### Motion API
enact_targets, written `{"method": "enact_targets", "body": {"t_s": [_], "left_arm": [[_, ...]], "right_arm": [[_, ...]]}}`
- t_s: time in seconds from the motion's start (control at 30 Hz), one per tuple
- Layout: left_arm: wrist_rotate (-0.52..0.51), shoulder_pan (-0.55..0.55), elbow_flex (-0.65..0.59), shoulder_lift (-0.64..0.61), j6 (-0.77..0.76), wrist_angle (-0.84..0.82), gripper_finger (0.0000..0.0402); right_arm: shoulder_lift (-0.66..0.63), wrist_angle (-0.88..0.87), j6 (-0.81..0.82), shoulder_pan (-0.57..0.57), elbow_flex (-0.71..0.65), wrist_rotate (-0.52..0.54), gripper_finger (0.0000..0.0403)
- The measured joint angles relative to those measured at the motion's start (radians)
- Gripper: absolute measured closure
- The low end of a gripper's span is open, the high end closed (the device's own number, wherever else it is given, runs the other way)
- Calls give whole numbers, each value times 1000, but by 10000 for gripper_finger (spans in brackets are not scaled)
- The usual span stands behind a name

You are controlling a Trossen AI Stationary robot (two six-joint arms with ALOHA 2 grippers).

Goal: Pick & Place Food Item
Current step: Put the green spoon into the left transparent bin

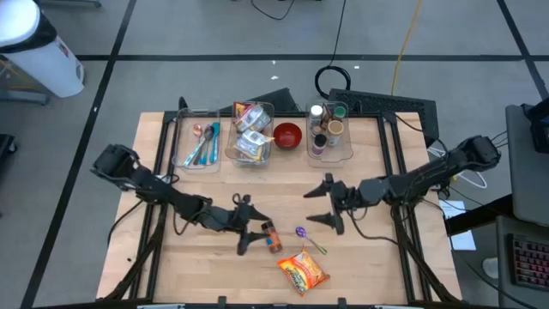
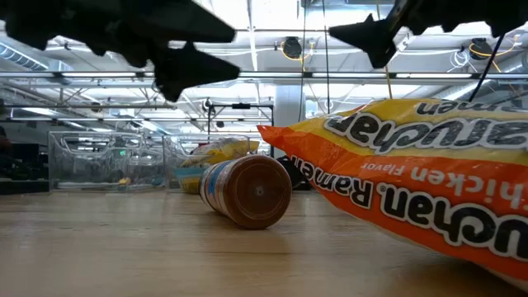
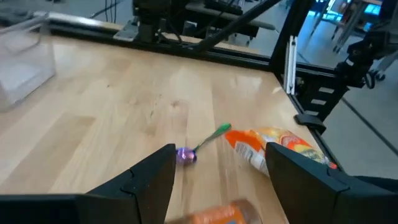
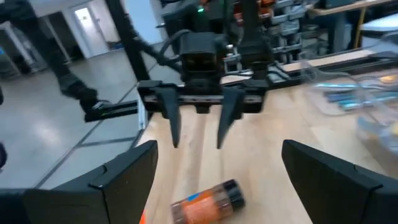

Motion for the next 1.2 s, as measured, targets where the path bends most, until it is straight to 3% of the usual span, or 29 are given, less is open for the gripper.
{"method": "enact_targets", "body": {"t_s": [0.2, 0.4, 0.67, 0.97, 1.2], "left_arm": [[1, 3, 67, 52, 63, 2, 144], [2, 22, 74, 49, 105, 6, 144], [15, 87, 74, 47, 146, 3, 144], [236, 189, 74, 47, 144, -28, 144], [359, 272, 74, 46, 146, -44, 144]], "right_arm": [[63, 8, -39, 104, 0, 118, 69], [173, -82, 17, 78, 1, 111, 69], [340, -80, 41, -64, 1, -88, 69], [472, -15, 54, -154, 0, -323, 73], [589, 137, 101, -153, 1, -401, 103]]}}
